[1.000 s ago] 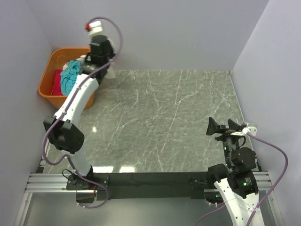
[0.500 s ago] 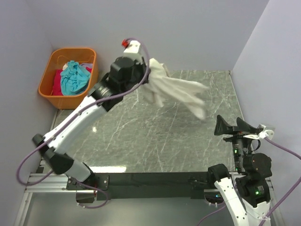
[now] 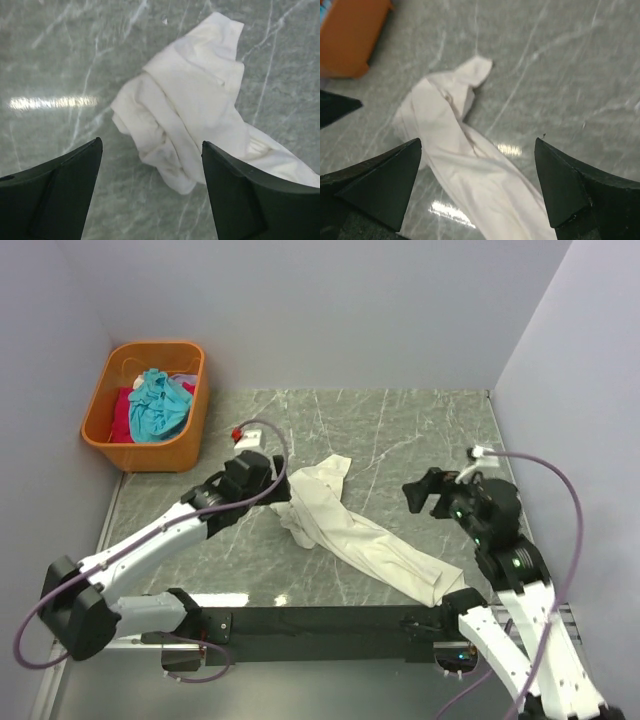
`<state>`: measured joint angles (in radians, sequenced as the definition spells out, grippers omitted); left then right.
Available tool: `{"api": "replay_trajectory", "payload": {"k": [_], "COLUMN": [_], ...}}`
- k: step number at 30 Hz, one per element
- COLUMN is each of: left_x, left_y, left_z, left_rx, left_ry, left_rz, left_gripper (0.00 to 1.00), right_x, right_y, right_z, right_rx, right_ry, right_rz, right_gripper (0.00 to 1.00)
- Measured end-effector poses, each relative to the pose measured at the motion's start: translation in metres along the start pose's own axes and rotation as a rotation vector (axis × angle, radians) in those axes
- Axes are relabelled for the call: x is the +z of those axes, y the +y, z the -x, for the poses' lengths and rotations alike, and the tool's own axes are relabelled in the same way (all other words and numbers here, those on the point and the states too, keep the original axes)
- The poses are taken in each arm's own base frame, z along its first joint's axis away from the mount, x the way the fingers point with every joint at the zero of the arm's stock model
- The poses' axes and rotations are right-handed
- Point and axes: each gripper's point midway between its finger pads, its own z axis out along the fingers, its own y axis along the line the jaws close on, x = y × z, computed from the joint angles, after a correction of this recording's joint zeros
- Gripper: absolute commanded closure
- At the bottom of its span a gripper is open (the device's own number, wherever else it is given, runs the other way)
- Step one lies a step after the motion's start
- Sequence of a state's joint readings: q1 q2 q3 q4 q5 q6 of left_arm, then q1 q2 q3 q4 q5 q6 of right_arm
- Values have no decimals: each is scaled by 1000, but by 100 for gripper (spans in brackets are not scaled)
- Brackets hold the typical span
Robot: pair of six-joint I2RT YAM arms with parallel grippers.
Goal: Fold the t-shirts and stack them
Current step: Move the tshirt to the center of the board
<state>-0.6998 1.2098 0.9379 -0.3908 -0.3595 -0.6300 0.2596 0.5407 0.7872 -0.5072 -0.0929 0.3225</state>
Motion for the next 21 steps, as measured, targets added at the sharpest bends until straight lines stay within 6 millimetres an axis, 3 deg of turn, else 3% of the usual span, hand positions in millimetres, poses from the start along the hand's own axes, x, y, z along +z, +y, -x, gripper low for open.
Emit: {"api": "replay_trajectory", "payload": {"k": [4,7,13,21], "left_x": [-16,-17,6,38], "left_y": [5,2,-3,-9], "left_z": [-24,-40,-85,-120], "left_rx": [-95,-155,-199,-209], "left_ry": [34,66,210,322], "left_rz": [-62,-101,-107,-86], "left_gripper": [14,14,16,22], "right_x": [28,41,56,54], "right_y": [-13,-19,-23,-36], "right_z": [-40,-67,-116,-185], "right_rx": [59,93,129,131], "right_ry": [193,309,513,764], "right_rz": [-64,-88,-99,-159], "right_gripper": [7,13,17,18]}}
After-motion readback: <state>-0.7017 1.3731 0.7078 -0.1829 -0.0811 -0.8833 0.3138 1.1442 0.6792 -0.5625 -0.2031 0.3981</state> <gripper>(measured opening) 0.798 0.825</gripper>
